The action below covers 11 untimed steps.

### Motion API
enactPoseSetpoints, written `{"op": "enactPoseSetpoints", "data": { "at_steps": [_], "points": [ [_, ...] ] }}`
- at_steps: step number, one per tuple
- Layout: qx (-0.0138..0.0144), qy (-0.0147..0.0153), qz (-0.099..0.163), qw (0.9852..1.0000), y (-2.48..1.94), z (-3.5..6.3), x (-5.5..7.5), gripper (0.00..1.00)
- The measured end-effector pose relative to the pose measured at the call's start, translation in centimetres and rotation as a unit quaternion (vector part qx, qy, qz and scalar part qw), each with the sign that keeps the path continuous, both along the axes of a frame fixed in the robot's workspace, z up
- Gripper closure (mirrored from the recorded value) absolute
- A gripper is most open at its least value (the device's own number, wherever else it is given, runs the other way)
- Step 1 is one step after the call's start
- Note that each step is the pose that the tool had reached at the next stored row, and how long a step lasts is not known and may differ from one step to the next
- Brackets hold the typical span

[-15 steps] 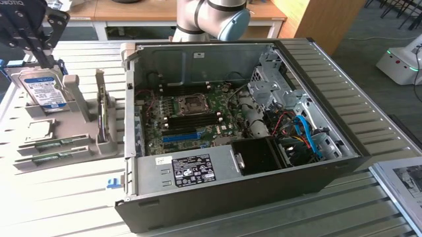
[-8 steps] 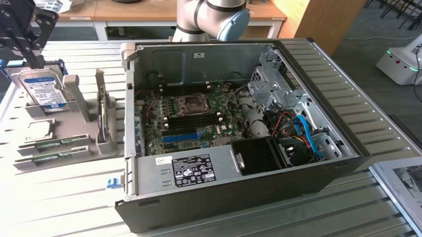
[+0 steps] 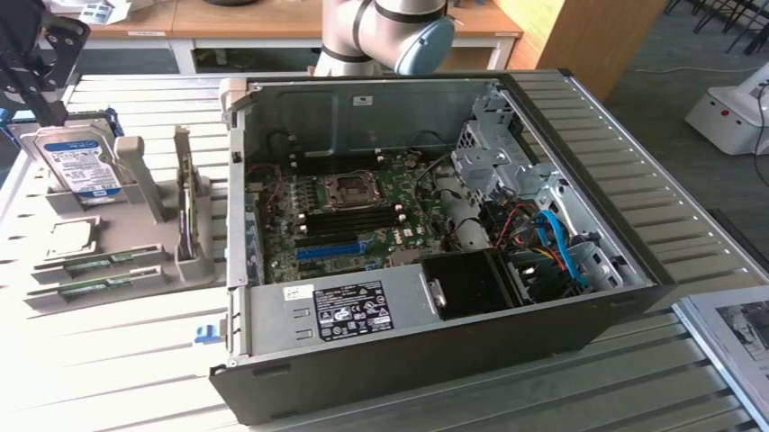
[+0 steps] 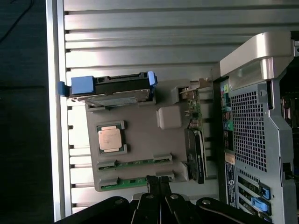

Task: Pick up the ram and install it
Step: 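Reach for the ram, then pick up the ram and move it above insertion slot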

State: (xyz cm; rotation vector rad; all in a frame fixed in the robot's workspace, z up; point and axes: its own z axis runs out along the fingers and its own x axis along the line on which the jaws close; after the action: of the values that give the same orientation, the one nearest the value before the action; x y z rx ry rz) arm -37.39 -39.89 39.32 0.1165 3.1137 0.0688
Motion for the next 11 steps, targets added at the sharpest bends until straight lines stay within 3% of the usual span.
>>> {"op": "enactPoseSetpoints", "data": {
  "at_steps": [11],
  "points": [
    [0.0000,0.0000,0.000,1.0000,-0.02,0.00,-0.38,0.86]
  ]
}}
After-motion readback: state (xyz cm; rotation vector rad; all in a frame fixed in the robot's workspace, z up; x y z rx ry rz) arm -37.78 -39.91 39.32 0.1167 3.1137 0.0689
